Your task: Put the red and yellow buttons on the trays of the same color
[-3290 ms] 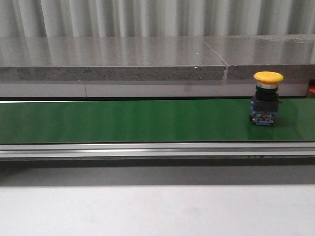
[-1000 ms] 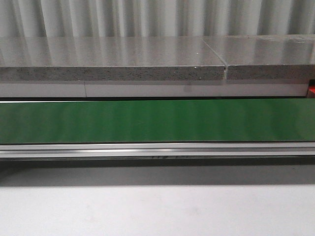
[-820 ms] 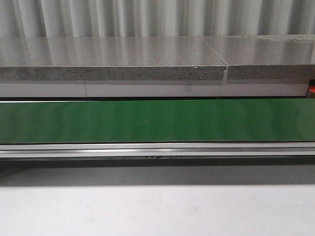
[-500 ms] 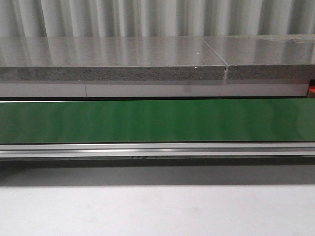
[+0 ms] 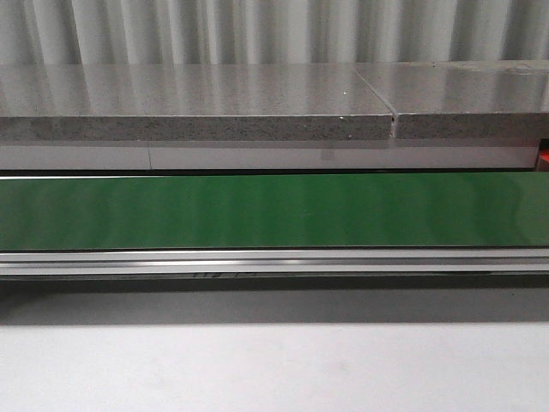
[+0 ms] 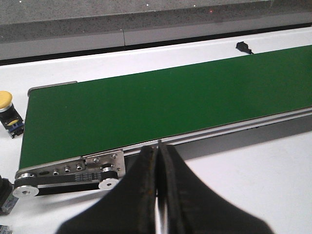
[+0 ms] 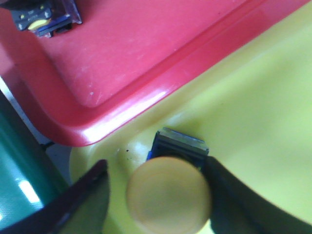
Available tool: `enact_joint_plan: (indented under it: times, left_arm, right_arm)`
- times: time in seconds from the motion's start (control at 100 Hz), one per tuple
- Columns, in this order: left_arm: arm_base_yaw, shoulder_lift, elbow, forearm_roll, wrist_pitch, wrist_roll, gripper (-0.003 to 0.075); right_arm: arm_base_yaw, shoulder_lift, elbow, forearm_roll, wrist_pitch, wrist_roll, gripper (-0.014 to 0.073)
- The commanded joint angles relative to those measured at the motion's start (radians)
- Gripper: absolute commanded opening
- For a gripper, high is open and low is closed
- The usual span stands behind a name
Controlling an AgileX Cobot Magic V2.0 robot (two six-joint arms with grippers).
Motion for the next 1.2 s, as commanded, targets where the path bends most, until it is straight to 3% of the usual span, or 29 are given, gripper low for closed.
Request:
enact_joint_plan:
  times: [0.0,0.46,0.65,0.94,1.19]
  left_arm:
    - [-0.012,0.01,-0.025,-0.02,-0.067,0.001,-0.002]
    - [-0.012,0.01,-0.025,-0.02,-0.067,0.001,-0.002]
    - [-0.012,0.01,-0.025,-0.02,-0.067,0.001,-0.002]
    - [-0.012,0.01,-0.025,-0.02,-0.067,0.001,-0.002]
    - [-0.012,0.01,-0.025,-0.02,-0.067,0.001,-0.002]
  right_arm:
    - [-0.006,-0.039,-0.021,0.014,-0.015,-0.001,0.052]
    - [0.02,-0.179,-0.021,-0.008,-0.036,-0.039,0.0511]
    - [0.14,-0.292,-0.021,-0.018,-0.025,-0.074,0.0343]
    - [0.383,-0.408,-0.021,-0.036,0.029,-0.079,-0.0073]
    - [0.55,-0.495,-0.02,-0.063,0.047,-0.097,-0.0067]
